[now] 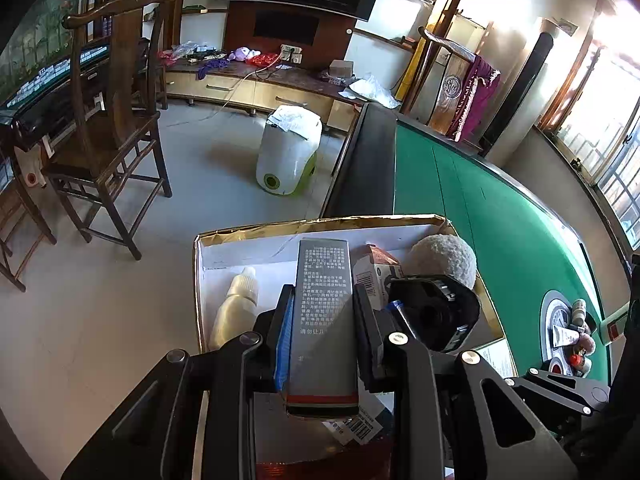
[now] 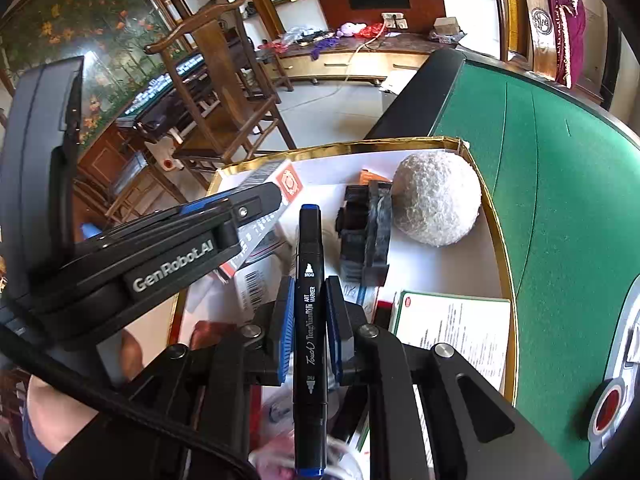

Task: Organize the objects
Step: 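Lower the box and marker into the tray and open both grippers, then return to the pile and grasp the black tape roll with the left gripper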

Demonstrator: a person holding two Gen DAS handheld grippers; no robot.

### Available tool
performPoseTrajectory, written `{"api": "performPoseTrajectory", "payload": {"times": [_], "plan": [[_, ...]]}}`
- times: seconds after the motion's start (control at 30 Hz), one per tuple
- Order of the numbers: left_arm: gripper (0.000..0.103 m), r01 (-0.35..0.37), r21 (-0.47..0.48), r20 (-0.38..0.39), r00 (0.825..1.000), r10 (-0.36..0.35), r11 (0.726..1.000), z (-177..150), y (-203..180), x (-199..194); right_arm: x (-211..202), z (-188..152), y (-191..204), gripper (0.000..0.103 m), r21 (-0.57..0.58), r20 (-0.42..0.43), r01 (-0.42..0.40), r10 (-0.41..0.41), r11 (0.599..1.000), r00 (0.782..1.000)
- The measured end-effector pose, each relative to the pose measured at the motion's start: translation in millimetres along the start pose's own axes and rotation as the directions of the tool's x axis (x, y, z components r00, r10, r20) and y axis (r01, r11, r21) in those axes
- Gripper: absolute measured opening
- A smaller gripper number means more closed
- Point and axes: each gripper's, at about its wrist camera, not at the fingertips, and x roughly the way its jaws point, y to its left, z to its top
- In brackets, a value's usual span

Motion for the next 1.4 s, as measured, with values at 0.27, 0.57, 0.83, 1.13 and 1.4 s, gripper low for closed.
{"api": "performPoseTrajectory", "payload": {"times": [0.27,0.57,0.83,1.13,1.4], "plan": [[0.024,0.006,0.0,-0.004,1.0,-0.006,1.0,-1,5,4,7,4,-4,0.014,-0.006,-0.015,0.016,-0.016,1.0,1.0],[0.063,0.039,-0.064,-0.001,0.999,-0.039,0.997,-5,19,-7,-16,-1,-3,0.056,-0.01,0.056,0.01,-0.009,1.0,0.998],[0.063,0.053,-0.026,0.026,0.998,-0.052,0.998,-18,-3,-32,-51,-23,-16,0.064,0.004,0.115,-0.006,0.005,1.0,0.993],[0.064,0.151,0.092,0.083,0.984,-0.158,0.984,-53,-71,-78,-113,-82,-62,0.074,0.061,0.181,-0.071,0.059,0.996,0.982],[0.068,0.262,0.297,-0.046,0.964,-0.261,0.918,-113,-190,-78,-187,-162,-154,0.076,0.158,0.254,-0.04,-0.001,0.987,0.967]]}}
